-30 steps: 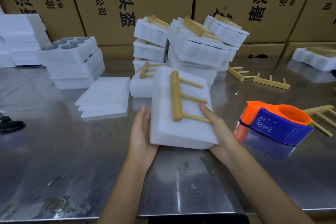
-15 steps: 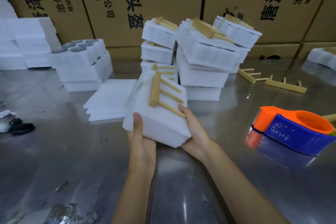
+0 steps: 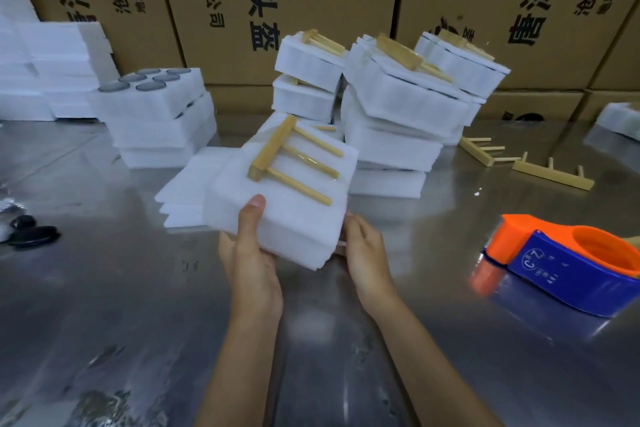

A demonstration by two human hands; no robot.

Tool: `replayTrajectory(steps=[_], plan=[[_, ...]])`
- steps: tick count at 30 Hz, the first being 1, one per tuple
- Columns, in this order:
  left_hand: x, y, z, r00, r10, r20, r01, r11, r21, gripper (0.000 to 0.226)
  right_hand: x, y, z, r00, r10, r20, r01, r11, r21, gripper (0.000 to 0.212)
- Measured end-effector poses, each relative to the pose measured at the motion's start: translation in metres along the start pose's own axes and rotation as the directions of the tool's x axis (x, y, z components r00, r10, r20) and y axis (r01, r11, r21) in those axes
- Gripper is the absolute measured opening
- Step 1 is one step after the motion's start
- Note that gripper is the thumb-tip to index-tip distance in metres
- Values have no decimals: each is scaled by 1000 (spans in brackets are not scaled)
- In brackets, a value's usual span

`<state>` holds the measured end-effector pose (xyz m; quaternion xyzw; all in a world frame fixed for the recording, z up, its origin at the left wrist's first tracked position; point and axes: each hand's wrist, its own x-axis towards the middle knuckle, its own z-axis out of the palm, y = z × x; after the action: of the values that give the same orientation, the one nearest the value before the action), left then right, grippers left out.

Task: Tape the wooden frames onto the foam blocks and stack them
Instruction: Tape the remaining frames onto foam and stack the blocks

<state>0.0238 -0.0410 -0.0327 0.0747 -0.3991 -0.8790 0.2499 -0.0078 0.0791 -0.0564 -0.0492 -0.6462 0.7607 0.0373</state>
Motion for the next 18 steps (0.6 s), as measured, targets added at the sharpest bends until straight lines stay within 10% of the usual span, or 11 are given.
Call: replayTrajectory(steps=[10, 18], plan=[[27, 26, 15, 996, 44, -77, -56, 985, -165, 48, 17, 8, 1, 999, -18, -48, 18, 1000, 5, 33], [115, -8, 108, 971, -227, 72, 237, 946, -219, 57, 16, 4, -1, 1000, 3, -22, -2, 999, 52, 33]])
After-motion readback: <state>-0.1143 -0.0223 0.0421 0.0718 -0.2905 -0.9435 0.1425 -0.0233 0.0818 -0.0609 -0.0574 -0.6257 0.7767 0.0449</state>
